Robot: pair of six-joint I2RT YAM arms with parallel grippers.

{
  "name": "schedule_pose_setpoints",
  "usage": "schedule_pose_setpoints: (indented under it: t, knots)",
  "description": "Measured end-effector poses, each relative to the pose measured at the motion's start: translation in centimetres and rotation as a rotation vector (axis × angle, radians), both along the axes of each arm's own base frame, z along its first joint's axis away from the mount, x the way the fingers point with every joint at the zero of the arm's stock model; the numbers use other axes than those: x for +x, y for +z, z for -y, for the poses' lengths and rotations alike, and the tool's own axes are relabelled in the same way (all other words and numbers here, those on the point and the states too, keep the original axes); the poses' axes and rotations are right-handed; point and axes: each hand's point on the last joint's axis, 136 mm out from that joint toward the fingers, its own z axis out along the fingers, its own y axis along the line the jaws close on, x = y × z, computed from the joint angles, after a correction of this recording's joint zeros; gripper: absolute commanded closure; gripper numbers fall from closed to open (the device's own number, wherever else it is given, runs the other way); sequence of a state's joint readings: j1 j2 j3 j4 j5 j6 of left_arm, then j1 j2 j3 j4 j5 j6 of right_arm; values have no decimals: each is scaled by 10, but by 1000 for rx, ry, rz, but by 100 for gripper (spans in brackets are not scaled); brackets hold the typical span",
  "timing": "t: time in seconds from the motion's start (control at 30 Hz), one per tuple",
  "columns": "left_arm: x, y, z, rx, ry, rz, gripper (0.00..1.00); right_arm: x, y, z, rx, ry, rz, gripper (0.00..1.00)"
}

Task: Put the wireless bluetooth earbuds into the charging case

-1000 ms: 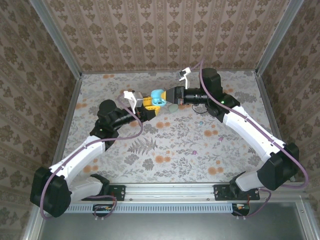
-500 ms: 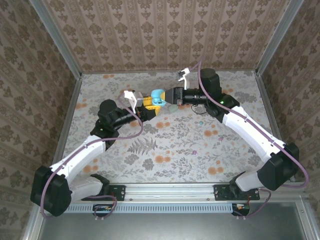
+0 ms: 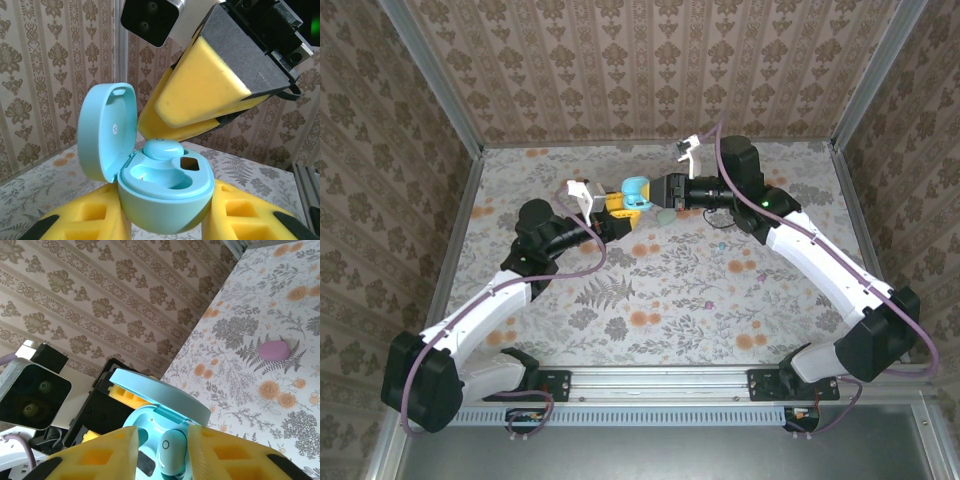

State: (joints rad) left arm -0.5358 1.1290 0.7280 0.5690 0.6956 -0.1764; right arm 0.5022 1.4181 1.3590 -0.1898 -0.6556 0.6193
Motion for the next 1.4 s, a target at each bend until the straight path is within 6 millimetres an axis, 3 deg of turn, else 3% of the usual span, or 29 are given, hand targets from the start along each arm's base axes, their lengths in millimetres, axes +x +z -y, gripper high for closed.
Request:
schedule_pose_setpoints:
  t: [0.17, 0.33, 0.43, 0.5, 0.6, 0.73, 0.87, 0.93, 1.1, 1.4]
  knots:
    - [0, 1, 0, -2, 0, 4, 69, -2, 6, 6, -5, -29, 11, 57]
    - [1, 1, 0, -1, 5, 5, 69, -8, 28, 21, 16, -70, 64, 56]
    - [2, 0, -1, 1, 13, 9, 69, -9, 35, 49, 23, -154, 90, 56]
    - [3, 0, -1, 3, 17, 11, 69, -1, 26, 79, 8, -265, 74, 57]
    - [3, 1, -1, 2, 23, 12, 69, 20, -16, 132, -57, -469, -39, 57]
    - [3, 3, -3, -2, 29, 17, 69, 42, -113, 187, -207, -658, -281, 59]
    - [2, 5, -3, -5, 30, 22, 69, 39, -205, 207, -373, -702, -524, 59]
    - [1, 5, -3, -6, 29, 23, 69, 38, -234, 209, -424, -695, -597, 60]
    - [0, 6, -2, -7, 27, 25, 69, 35, -280, 209, -499, -663, -705, 66]
    - [-1, 5, -1, -3, 28, 19, 69, 31, -322, 210, -566, -625, -781, 73]
